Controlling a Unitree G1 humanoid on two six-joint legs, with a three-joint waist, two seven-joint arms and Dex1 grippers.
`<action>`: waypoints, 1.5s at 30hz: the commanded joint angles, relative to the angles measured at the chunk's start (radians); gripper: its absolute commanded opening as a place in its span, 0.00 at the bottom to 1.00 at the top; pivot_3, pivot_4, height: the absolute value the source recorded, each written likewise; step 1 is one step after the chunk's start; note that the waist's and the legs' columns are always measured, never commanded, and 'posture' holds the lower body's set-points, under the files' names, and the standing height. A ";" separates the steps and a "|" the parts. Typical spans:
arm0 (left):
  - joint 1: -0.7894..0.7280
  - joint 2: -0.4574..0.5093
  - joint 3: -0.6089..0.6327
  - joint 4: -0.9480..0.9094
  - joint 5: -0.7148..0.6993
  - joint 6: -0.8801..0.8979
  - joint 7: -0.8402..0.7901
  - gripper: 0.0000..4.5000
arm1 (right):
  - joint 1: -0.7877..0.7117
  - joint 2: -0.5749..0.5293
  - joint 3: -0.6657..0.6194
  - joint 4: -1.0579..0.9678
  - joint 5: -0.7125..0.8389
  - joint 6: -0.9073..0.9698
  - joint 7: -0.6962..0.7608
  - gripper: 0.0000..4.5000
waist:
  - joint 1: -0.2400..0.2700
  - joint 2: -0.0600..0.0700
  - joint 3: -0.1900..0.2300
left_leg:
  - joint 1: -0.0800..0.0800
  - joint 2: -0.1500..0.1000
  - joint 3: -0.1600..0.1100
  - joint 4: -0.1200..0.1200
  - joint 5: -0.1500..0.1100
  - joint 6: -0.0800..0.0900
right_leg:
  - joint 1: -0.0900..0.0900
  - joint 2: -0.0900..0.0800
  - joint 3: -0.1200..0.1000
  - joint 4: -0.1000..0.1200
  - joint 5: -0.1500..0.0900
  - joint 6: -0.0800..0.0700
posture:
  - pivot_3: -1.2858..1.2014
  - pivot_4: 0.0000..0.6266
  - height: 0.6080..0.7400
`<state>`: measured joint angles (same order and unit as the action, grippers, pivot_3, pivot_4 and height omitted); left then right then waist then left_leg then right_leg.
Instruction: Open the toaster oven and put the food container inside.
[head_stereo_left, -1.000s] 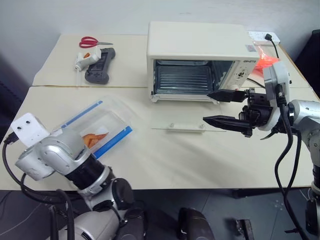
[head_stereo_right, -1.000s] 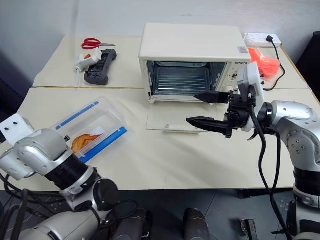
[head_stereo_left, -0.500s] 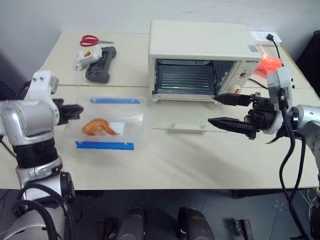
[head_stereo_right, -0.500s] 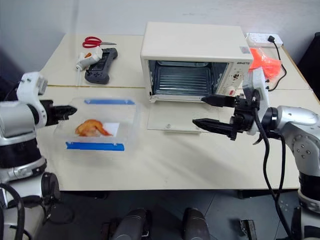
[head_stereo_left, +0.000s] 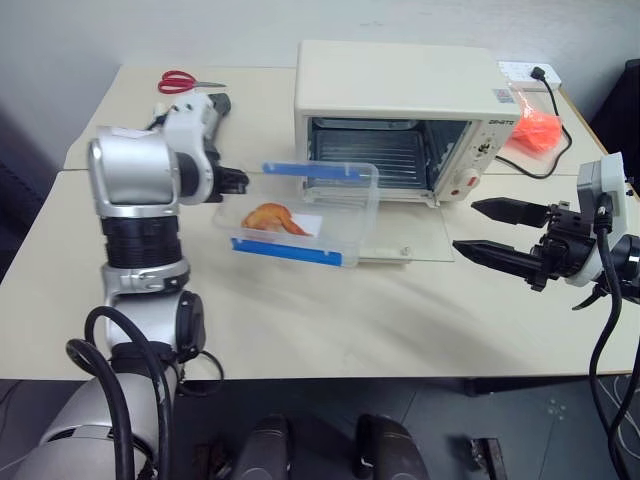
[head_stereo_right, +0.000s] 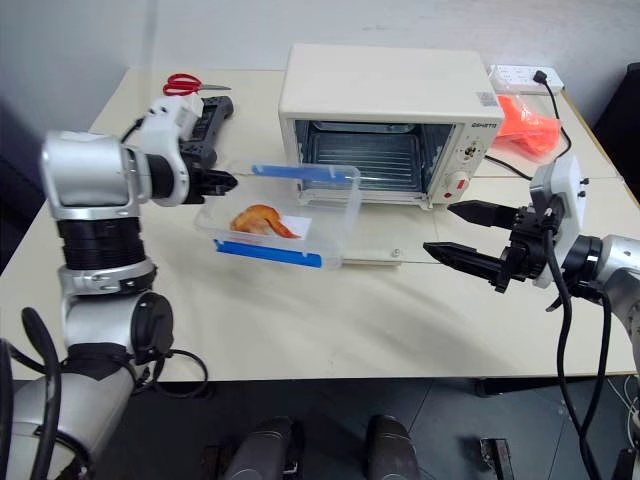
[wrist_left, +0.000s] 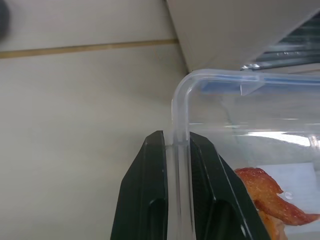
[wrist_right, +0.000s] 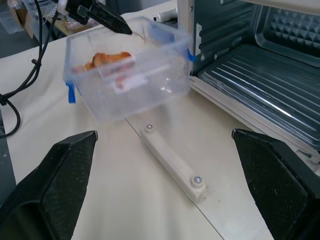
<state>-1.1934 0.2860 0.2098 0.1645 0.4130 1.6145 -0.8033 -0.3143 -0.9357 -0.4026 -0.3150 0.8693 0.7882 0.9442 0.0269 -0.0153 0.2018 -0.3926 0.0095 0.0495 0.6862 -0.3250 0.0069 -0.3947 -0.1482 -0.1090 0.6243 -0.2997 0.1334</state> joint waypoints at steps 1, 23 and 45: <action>-0.044 -0.081 0.015 -0.028 -0.043 -0.010 0.149 0.06 | 0.014 -0.002 -0.048 -0.041 0.025 -0.003 -0.019 1.00 | -0.001 0.000 0.000 | 0.000 0.000 0.000 0.000 0.000 0.000 | 0.000 0.000 0.000 0.000 0.000 0.000 | 0.52 0.24 1.00; -0.065 -0.319 0.104 0.064 -0.279 -0.174 0.615 0.40 | 0.054 0.018 -0.062 -0.044 0.031 -0.021 -0.073 1.00 | 0.029 0.000 0.000 | 0.001 -0.001 0.001 0.004 0.000 0.000 | 0.002 0.000 0.001 0.000 0.001 0.001 | 0.52 0.24 1.00; 0.089 0.216 0.190 -0.227 -0.871 -0.347 0.093 0.66 | 0.044 0.001 -0.055 -0.074 0.043 0.002 -0.072 0.96 | 0.000 0.001 0.000 | 0.002 0.000 0.002 0.000 0.001 -0.002 | 0.001 0.001 0.002 -0.001 0.001 0.001 | 0.52 0.24 1.00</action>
<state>-1.1097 0.4724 0.3872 -0.0088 -0.3869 1.2958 -0.6348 -0.2635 -0.9252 -0.4364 -0.3531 0.8843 0.7879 0.8687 0.0267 -0.0147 0.2017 -0.3903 0.0097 0.0513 0.6858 -0.3242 0.0053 -0.3938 -0.1475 -0.1072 0.6233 -0.2990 0.1346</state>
